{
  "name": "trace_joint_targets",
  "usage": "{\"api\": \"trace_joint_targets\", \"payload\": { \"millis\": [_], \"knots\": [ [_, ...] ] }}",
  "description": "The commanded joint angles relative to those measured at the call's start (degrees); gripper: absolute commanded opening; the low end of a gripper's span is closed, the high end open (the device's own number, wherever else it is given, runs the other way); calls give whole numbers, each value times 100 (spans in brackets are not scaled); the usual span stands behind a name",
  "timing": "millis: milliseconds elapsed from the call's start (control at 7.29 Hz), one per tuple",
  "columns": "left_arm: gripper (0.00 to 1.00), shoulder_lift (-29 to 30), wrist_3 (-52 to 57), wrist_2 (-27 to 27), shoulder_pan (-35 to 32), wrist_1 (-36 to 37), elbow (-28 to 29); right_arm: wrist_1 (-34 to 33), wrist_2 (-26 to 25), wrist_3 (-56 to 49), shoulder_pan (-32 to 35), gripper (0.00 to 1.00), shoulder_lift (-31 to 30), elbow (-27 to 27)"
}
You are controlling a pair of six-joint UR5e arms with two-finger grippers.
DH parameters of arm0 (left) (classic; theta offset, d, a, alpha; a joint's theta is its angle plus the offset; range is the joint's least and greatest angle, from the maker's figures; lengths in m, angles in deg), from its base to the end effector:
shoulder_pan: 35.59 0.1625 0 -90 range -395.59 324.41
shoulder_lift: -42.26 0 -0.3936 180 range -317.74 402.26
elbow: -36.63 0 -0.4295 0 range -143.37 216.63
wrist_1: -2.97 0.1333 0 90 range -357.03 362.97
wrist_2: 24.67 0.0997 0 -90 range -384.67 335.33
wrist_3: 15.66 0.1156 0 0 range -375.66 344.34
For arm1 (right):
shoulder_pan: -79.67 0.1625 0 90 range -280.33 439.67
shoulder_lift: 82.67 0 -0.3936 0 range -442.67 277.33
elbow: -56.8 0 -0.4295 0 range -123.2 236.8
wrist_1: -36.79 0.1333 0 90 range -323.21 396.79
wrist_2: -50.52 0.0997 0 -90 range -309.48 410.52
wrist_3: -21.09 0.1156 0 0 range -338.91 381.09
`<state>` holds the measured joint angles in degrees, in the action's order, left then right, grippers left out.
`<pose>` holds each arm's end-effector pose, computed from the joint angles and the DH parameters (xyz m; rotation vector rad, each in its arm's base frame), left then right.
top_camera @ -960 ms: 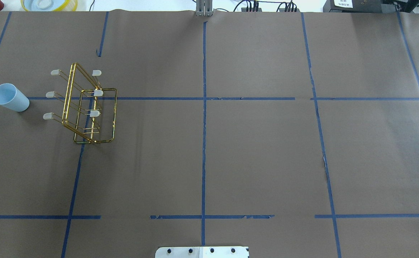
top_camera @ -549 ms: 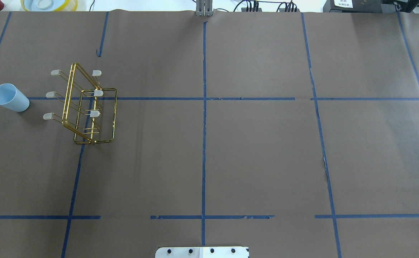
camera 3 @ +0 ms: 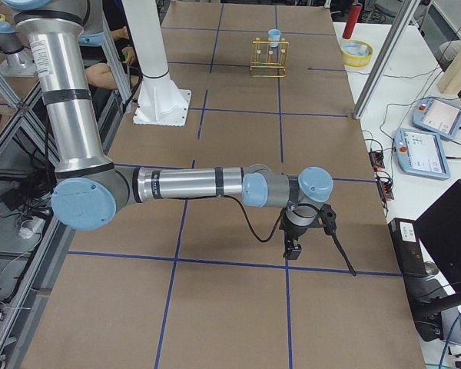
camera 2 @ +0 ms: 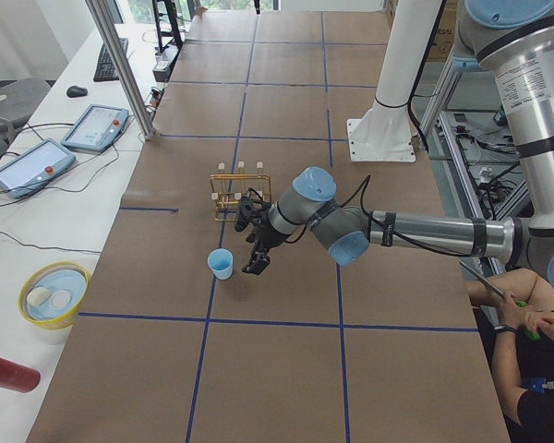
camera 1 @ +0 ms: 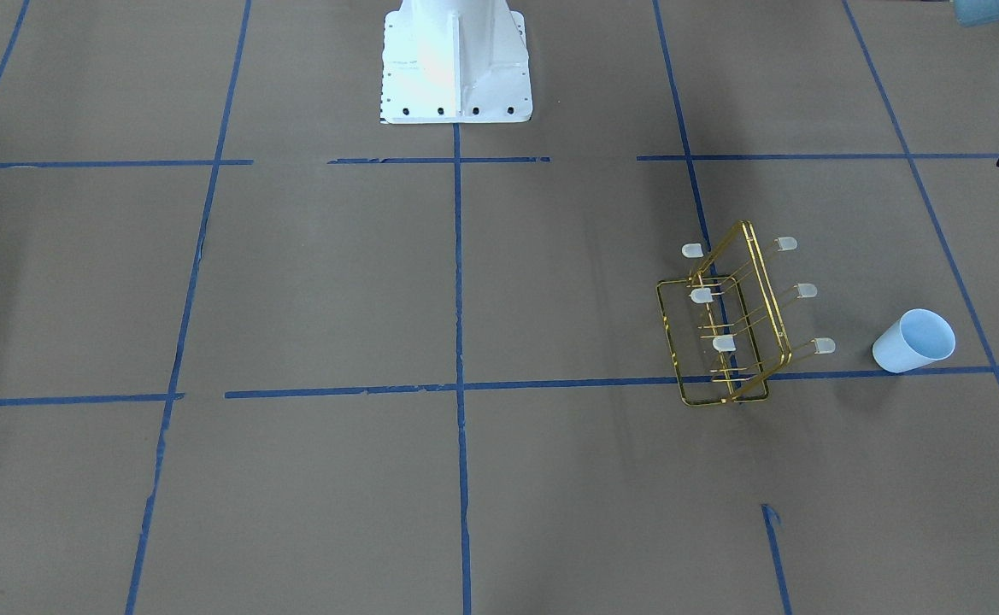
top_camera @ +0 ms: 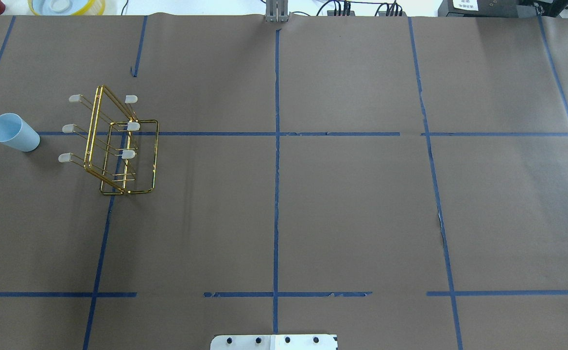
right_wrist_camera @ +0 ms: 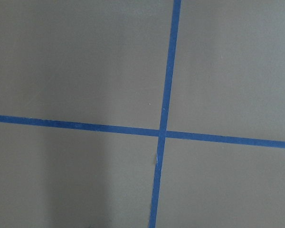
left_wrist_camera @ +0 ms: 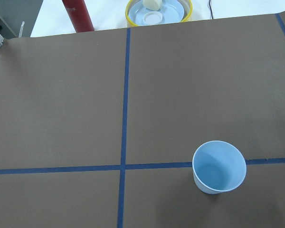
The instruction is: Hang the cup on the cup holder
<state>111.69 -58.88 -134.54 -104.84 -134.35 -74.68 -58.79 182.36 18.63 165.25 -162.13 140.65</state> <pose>0.0675 -0.4435 0.5240 0.5321 0.7173 -0.2204 0.0099 -0.6007 0.6048 -0.0323 -0.7301 -0.1071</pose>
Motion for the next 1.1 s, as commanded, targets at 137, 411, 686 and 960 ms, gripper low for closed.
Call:
{"api": "trace_joint_targets", "payload": {
  "millis": [137,411,686,960],
  "knots": [
    [100,-70,-1247,858,953,-523,22,-5,0,0,2,100,0,0],
    [100,-53,-2063,1587,1603,-541,56,-5,0,0,2,100,0,0],
    [100,26,-2742,2466,2141,-977,607,-5,0,0,2,100,0,0],
    [100,114,-3208,3091,2405,-1244,926,-5,0,0,2,100,0,0]
  ]
}}
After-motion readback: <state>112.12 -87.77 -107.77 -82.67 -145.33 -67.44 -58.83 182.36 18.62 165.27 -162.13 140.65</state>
